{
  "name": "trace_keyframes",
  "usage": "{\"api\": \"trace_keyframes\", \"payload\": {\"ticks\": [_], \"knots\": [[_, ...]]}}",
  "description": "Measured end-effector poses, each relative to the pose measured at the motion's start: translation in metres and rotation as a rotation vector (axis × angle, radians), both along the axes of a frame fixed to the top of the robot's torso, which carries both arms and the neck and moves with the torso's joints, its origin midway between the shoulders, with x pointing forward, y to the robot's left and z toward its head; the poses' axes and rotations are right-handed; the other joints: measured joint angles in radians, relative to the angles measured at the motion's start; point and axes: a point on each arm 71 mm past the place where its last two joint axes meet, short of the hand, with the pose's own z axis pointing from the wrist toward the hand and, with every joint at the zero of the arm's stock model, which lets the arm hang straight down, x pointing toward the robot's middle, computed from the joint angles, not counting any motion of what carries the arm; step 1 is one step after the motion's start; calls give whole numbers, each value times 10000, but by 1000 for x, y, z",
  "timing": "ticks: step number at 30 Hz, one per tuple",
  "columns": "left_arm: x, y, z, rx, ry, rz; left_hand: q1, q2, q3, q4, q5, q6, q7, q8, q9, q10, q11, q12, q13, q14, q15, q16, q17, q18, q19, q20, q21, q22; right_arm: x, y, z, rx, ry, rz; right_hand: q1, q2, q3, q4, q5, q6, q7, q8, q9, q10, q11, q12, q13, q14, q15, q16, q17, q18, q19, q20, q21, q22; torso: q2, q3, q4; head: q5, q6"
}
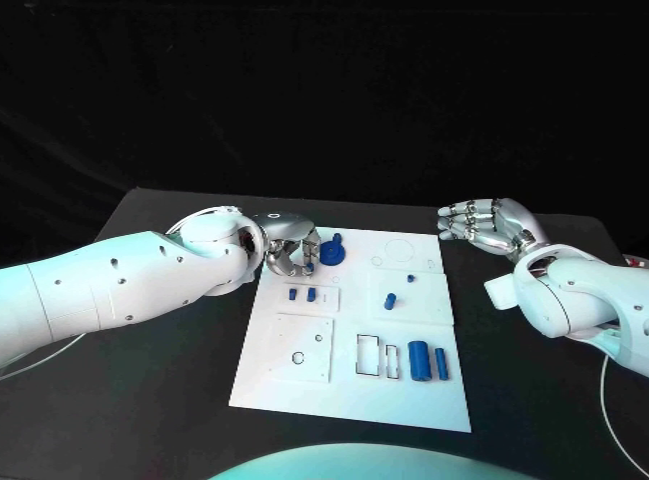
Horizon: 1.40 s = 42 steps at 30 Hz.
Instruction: Assemble the parts on the task board
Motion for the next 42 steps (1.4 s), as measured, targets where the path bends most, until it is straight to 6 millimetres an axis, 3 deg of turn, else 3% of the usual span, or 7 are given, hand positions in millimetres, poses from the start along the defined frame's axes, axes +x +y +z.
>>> {"api": "trace_keyframes", "payload": {"ticks": [42], "knots": [[3, 1, -13, 283, 664, 138, -105, -1, -1, 0, 2, -9, 4, -57, 32, 71, 0, -145, 2, -73, 72, -46, -247, 2, -210, 18, -41, -183, 0, 0, -2, 1, 33, 11, 0, 0, -30, -30, 0, 0, 0, 0, -7, 0, 0, -64, 0, 0, 0, -40, -30, 0, 0, 0, 0, -32, -1, 6, -13, 42, -111]]}}
